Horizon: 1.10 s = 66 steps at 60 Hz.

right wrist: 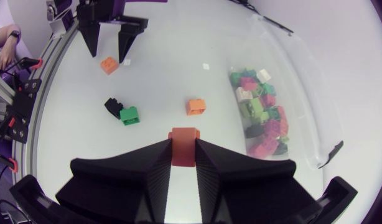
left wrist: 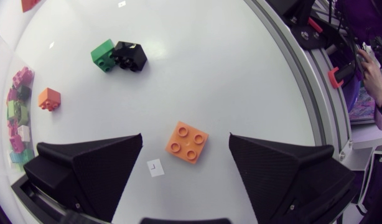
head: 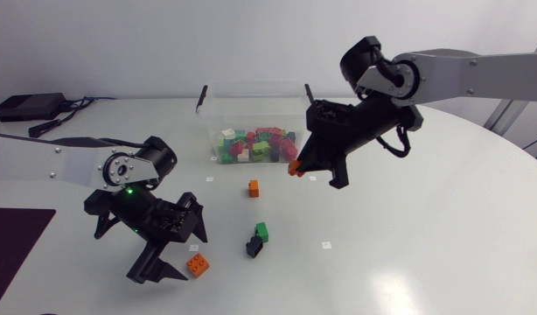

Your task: Place the duplo bricks in the container

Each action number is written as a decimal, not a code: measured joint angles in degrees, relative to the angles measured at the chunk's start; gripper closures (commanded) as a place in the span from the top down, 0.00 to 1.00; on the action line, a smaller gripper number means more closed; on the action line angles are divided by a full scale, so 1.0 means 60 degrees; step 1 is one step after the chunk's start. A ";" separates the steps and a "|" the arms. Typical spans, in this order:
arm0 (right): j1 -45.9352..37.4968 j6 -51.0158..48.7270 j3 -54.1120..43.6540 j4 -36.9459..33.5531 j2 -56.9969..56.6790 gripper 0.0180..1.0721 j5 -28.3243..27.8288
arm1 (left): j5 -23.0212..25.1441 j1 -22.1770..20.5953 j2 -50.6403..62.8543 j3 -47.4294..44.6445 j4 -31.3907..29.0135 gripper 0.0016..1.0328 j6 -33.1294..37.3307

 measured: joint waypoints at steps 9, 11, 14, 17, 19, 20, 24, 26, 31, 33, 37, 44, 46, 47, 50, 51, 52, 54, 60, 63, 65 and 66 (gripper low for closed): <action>-0.0415 0.0408 0.0004 0.0477 -0.0481 0.15 -0.0452 | -0.0106 -0.0131 0.0503 0.0000 0.0328 0.85 0.0018; -0.0514 0.0572 0.0004 0.0634 -0.0554 0.15 -0.0572 | -0.0149 -0.0182 0.0670 0.0000 0.0423 0.82 0.0018; -0.0616 0.0703 0.0004 0.0809 -0.0605 0.15 -0.0627 | -0.0197 -0.0237 0.0809 0.0000 0.0488 0.79 0.0018; -0.0688 0.0856 0.0007 0.0984 -0.0623 0.15 -0.0670 | -0.0222 -0.0270 0.0867 0.0000 0.0488 0.75 0.0018; -0.0739 0.0969 0.0018 0.1122 -0.0627 0.15 -0.0699 | -0.0222 -0.0284 0.0900 0.0000 0.0510 0.70 0.0018; -0.0750 0.1020 0.0022 0.1166 -0.0627 0.15 -0.0714 | -0.0222 -0.0291 0.0907 0.0000 0.0514 0.67 0.0018; -0.0809 0.1239 0.0073 0.1384 -0.0627 0.15 -0.0801 | -0.0222 -0.0306 0.0936 0.0000 0.0514 0.50 0.0018; -0.0849 0.1341 0.0109 0.1508 -0.0627 0.15 -0.0838 | -0.0222 -0.0306 0.0954 0.0004 0.0517 0.45 0.0018; -0.0914 0.1650 0.0204 0.1927 -0.0627 0.15 -0.0841 | -0.0222 -0.0306 0.0987 0.0004 0.0517 0.25 0.0018; -0.0936 0.1803 0.0248 0.2124 -0.0627 0.15 -0.0841 | -0.0222 -0.0306 0.1005 0.0004 0.0517 0.25 0.0018; -0.1013 0.2102 0.0368 0.2517 -0.0601 0.15 -0.0838 | -0.0219 -0.0306 0.1024 0.0004 0.0510 0.24 0.0018; -0.1104 0.2634 0.0718 0.3173 -0.0441 0.15 -0.0838 | -0.0222 -0.0346 0.1031 0.0051 0.0495 0.24 0.0015; -0.1107 0.2769 0.0849 0.3337 -0.0350 0.15 -0.0838 | -0.0222 -0.0361 0.1031 0.0069 0.0463 0.24 0.0015; -0.1111 0.2867 0.0929 0.3435 -0.0277 0.15 -0.0834 | -0.0222 -0.0361 0.1031 0.0080 0.0423 0.24 0.0015; -0.1111 0.3067 0.1133 0.3636 -0.0087 0.15 -0.0831 | -0.0222 -0.0361 0.1031 0.0146 0.0284 0.24 0.0015; -0.1111 0.3147 0.1209 0.3712 0.0007 0.15 -0.0831 | -0.0222 -0.0361 0.1031 0.0175 0.0248 0.24 0.0011; -0.1111 0.3220 0.1293 0.3778 0.0102 0.15 -0.0827 | -0.0222 -0.0361 0.1031 0.0211 0.0208 0.24 0.0007; -0.1111 0.3344 0.1413 0.3887 0.0262 0.15 -0.0801 | -0.0226 -0.0350 0.1020 0.0284 0.0120 0.24 -0.0015; -0.1111 0.3650 0.1785 0.4149 0.0816 0.15 -0.0721 | -0.0193 -0.0273 0.0914 0.0648 -0.0255 0.24 -0.0029; -0.1111 0.3825 0.1949 0.4306 0.1086 0.15 -0.0594 | -0.0025 -0.0189 0.0820 0.0900 -0.0404 0.24 -0.0106; -0.1111 0.3901 0.2069 0.4386 0.1260 0.15 -0.0546 | 0.0062 -0.0127 0.0754 0.1056 -0.0470 0.24 -0.0186; -0.1111 0.3993 0.2160 0.4437 0.1370 0.15 -0.0539 | 0.0106 -0.0095 0.0718 0.1140 -0.0488 0.24 -0.0208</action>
